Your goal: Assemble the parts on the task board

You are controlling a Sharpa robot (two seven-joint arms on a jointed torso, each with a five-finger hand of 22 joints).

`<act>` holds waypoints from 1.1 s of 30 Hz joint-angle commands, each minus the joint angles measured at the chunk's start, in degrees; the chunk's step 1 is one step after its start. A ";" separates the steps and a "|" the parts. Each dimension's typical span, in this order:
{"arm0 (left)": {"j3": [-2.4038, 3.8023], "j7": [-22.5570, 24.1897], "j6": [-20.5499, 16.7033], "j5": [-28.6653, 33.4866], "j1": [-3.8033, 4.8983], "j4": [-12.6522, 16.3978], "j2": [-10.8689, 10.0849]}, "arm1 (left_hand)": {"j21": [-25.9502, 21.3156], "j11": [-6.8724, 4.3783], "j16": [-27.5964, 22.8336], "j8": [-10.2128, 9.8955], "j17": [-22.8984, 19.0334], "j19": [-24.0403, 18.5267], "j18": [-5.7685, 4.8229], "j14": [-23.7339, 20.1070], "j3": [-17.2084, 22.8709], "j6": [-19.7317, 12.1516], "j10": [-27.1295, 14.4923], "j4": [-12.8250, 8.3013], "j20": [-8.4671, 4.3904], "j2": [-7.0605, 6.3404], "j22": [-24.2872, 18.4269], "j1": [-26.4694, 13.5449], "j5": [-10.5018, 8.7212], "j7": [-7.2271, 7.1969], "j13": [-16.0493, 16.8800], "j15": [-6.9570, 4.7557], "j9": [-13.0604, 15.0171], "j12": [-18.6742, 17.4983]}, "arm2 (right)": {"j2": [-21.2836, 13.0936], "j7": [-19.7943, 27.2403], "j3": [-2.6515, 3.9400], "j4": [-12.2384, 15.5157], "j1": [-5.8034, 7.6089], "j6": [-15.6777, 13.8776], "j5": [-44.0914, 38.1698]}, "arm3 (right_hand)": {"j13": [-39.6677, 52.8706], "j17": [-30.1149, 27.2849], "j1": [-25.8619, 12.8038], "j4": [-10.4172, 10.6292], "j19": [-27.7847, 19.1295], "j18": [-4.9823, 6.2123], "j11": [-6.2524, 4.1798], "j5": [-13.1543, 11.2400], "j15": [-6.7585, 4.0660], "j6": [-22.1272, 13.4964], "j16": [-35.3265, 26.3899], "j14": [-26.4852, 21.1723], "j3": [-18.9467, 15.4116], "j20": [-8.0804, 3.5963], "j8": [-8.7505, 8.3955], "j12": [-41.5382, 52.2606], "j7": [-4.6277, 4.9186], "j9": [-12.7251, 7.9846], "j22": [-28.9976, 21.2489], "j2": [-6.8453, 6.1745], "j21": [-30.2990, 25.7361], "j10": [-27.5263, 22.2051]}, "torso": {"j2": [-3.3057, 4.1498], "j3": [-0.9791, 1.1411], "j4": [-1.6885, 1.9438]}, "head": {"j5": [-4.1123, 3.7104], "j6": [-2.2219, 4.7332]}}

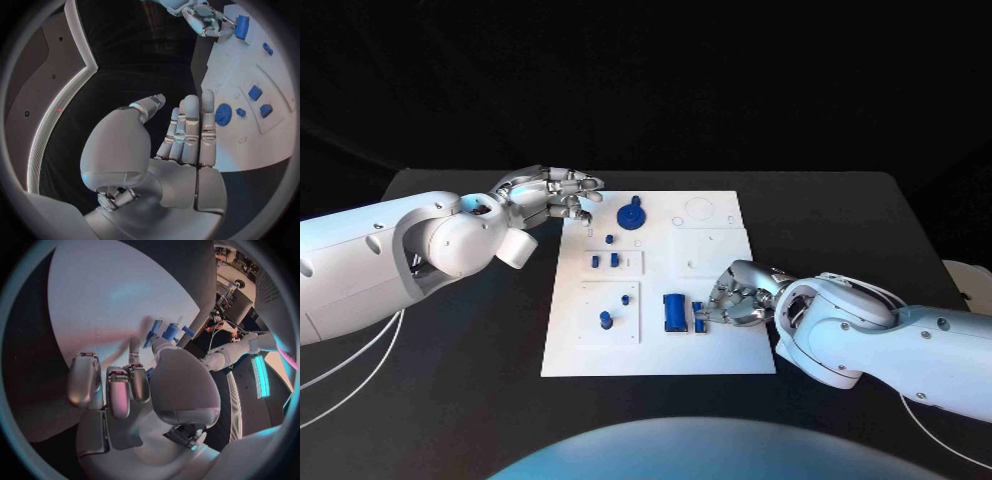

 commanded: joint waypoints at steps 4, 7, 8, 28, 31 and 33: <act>0.03 0.31 0.74 0.33 0.00 0.08 0.06 | -0.36 0.03 -0.07 0.20 -0.09 0.42 0.56 -0.17 -0.03 -0.52 -0.35 0.17 0.03 0.02 -0.06 -0.77 0.25 0.19 -0.06 0.12 0.02 0.35 | -1.07 0.45 -0.04 1.75 -0.12 -2.84 -1.27 | 7.01 14.59 0.19 0.04 1.69 -0.94 0.07 -0.07 -0.08 0.39 0.07 5.76 0.02 -0.35 0.02 0.20 -0.03 -0.03 9.87 0.08 -0.06 1.46 | -0.11 0.02 -0.05 | 0.02 0.23; 0.02 0.38 0.70 0.34 -0.06 0.01 0.15 | -0.36 0.03 -0.07 0.20 -0.09 0.42 0.56 -0.17 -0.03 -0.52 -0.35 0.17 0.03 0.02 -0.06 -0.77 0.25 0.19 -0.06 0.12 0.02 0.35 | -1.60 2.43 -0.03 2.41 -0.03 -6.31 0.36 | 5.67 14.03 -0.24 0.01 1.41 -0.73 0.23 0.29 0.01 -0.26 -0.10 5.65 -0.36 -0.33 -0.33 -1.33 0.20 -0.10 9.56 -0.30 -1.34 0.64 | -0.20 -0.02 -0.08 | -0.08 0.54; 0.02 0.42 0.67 0.34 -0.10 -0.01 0.18 | -0.36 0.03 -0.07 0.20 -0.09 0.42 0.56 -0.17 -0.03 -0.52 -0.35 0.17 0.03 0.02 -0.06 -0.77 0.25 0.19 -0.06 0.12 0.02 0.35 | -1.72 3.59 -0.03 2.48 0.05 -7.36 1.12 | 5.56 13.94 -0.29 0.02 1.38 -0.71 0.26 0.33 0.03 -0.36 -0.13 5.63 -0.42 -0.32 -0.37 -1.46 0.24 -0.10 9.53 -0.35 -1.45 0.56 | -0.28 -0.04 -0.11 | -0.09 0.67; 0.04 16.54 -13.75 5.12 -1.96 -4.48 3.99 | -3.02 0.55 -2.90 0.54 -1.43 -1.83 0.23 -4.42 0.83 1.01 -1.73 0.95 0.39 0.52 -1.01 -0.72 0.11 0.25 -1.48 0.75 -0.76 -1.07 | 5.93 49.10 0.18 -22.68 6.57 -9.20 53.02 | -28.31 -26.74 9.27 -1.63 -18.74 5.37 5.97 9.99 5.42 -12.46 -25.02 -15.01 10.78 4.81 -3.92 -39.85 6.07 -0.70 -6.49 -2.54 -49.84 -28.96 | -4.15 -1.35 -0.11 | -0.68 8.29; 0.04 18.32 -14.88 7.13 -2.44 -7.09 5.48 | -9.00 2.61 -11.50 -1.86 -5.62 -8.08 -0.51 -12.10 0.70 -0.17 -5.48 1.05 2.00 0.34 -4.74 -0.67 -0.82 1.73 -4.36 3.18 -2.56 -5.38 | 8.87 52.18 0.24 -28.95 6.80 -7.10 59.50 | -36.77 -36.45 8.82 -1.97 -23.01 5.18 7.68 9.05 7.39 -12.19 -37.08 -24.00 14.37 6.55 -4.93 -48.71 7.36 -2.85 -11.75 -3.26 -55.59 -32.03 | -4.84 -1.36 -0.13 | -0.70 10.26; 0.05 18.99 -15.25 7.93 -2.79 -8.64 6.35 | -12.79 3.59 -17.97 -2.80 -8.59 -12.36 -0.98 -16.10 0.05 -0.51 -6.28 1.12 3.13 0.23 -8.00 -0.68 -0.78 2.27 -5.53 4.68 -3.42 -7.12 | 10.74 53.61 0.29 -32.65 6.85 -5.27 62.39 | -43.66 -39.55 7.71 -2.62 -24.61 5.25 8.89 7.26 8.68 -13.15 -43.20 -25.96 15.74 8.09 -6.52 -55.08 8.74 -4.77 -16.22 -3.77 -59.24 -32.05 | -5.17 -1.25 -0.19 | -0.44 11.08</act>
